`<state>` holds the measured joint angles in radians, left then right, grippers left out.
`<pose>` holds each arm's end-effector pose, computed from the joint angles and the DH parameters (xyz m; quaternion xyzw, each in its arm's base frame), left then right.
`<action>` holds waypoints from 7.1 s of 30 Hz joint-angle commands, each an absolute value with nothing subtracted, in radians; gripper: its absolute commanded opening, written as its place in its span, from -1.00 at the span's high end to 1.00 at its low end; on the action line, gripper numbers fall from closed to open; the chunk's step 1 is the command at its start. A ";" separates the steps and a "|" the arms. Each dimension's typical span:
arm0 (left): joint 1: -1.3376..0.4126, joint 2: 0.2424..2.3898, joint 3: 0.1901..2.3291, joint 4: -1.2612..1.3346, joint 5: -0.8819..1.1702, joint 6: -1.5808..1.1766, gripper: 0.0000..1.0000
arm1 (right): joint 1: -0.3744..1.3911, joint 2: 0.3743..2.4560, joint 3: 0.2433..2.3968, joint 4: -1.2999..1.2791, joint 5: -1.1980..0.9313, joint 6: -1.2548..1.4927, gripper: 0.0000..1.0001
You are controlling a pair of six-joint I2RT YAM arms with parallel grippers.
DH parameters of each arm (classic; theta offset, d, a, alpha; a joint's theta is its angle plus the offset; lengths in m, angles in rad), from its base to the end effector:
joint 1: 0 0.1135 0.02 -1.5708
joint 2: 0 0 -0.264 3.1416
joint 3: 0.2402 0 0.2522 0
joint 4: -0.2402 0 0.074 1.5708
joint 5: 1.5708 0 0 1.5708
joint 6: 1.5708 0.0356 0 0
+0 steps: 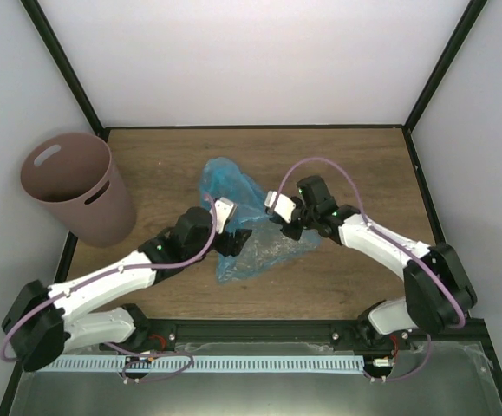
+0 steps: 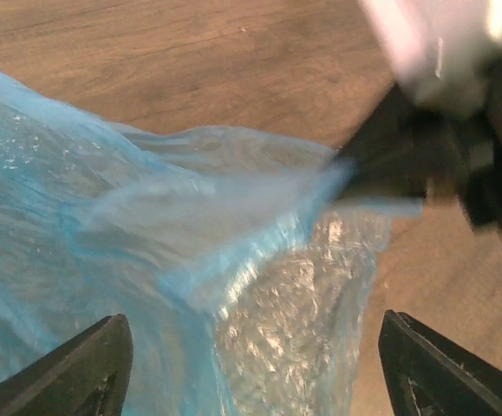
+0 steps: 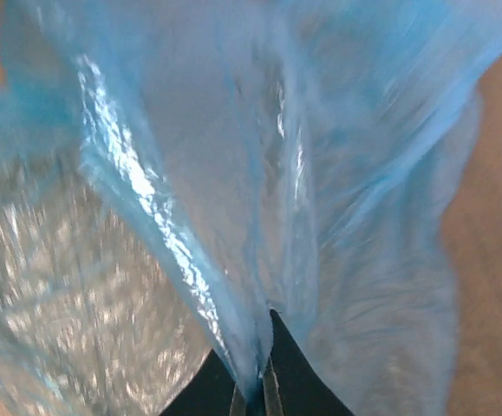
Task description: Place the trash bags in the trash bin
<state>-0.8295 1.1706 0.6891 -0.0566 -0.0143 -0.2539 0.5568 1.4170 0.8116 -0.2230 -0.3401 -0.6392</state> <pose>0.1733 -0.1886 0.2402 0.2435 0.8348 -0.2492 0.4262 0.2381 0.1622 0.2051 -0.5678 0.7245 0.1428 0.3637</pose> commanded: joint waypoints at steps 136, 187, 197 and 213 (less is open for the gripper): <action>-0.731 1.658 1.481 -0.318 -0.400 -0.171 0.92 | 0.154 1.593 1.553 -0.570 -0.596 -0.304 0.99; -0.696 1.464 1.461 0.026 -0.175 0.038 0.92 | 0.066 1.243 1.402 -0.189 -0.512 -0.396 0.99; -0.922 1.164 0.814 0.086 -0.204 -0.129 0.92 | 0.067 0.906 0.872 -0.451 -0.918 -0.522 0.99; -1.025 0.943 1.009 0.030 -0.320 0.051 0.92 | 0.067 0.851 1.276 -0.559 -0.969 -0.497 0.99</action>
<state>-1.0210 0.8921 0.8280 -0.0525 -0.2367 -0.1349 0.0643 0.7631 1.0477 -0.6731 -0.9665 -0.5568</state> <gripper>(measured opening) 0.041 0.007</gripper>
